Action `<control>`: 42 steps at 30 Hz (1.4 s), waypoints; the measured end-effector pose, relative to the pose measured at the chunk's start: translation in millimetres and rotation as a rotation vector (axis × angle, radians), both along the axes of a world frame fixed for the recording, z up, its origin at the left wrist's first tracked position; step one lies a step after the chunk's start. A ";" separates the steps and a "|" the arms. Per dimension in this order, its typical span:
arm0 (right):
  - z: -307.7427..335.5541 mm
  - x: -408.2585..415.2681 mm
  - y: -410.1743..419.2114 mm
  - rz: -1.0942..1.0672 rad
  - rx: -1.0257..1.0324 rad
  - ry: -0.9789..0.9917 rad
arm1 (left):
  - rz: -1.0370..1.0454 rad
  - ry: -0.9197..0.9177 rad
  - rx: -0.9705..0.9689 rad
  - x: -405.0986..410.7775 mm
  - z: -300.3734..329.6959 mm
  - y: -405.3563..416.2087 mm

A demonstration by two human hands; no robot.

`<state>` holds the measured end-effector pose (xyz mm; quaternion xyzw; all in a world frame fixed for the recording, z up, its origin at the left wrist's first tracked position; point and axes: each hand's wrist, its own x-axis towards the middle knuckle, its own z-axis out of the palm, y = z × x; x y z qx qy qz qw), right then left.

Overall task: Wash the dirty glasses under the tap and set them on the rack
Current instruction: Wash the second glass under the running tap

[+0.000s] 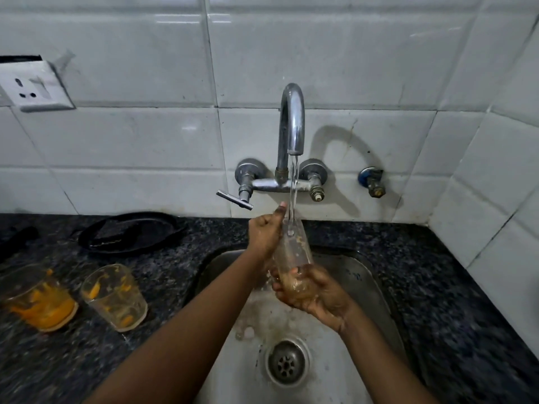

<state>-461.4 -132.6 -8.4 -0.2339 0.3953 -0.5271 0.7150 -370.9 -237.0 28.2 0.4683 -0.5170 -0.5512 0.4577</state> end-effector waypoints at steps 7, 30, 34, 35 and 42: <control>16.5 -20.2 -26.2 -0.092 -0.351 1.256 | -0.344 -0.451 -0.181 12.9 39.8 12.8; 8.4 -32.5 -34.2 -0.355 -0.567 1.582 | -1.065 -0.501 0.169 11.2 68.5 7.2; 26.9 -24.8 -31.5 -0.257 -0.190 1.868 | -0.522 -0.272 0.031 -2.8 56.2 9.1; 32.9 -19.6 -28.6 -0.216 -0.142 1.906 | -0.369 -0.324 -0.079 -9.1 50.0 13.4; 36.2 -3.4 -14.1 0.008 -0.294 1.284 | -0.020 -0.303 -0.254 -3.3 18.7 14.5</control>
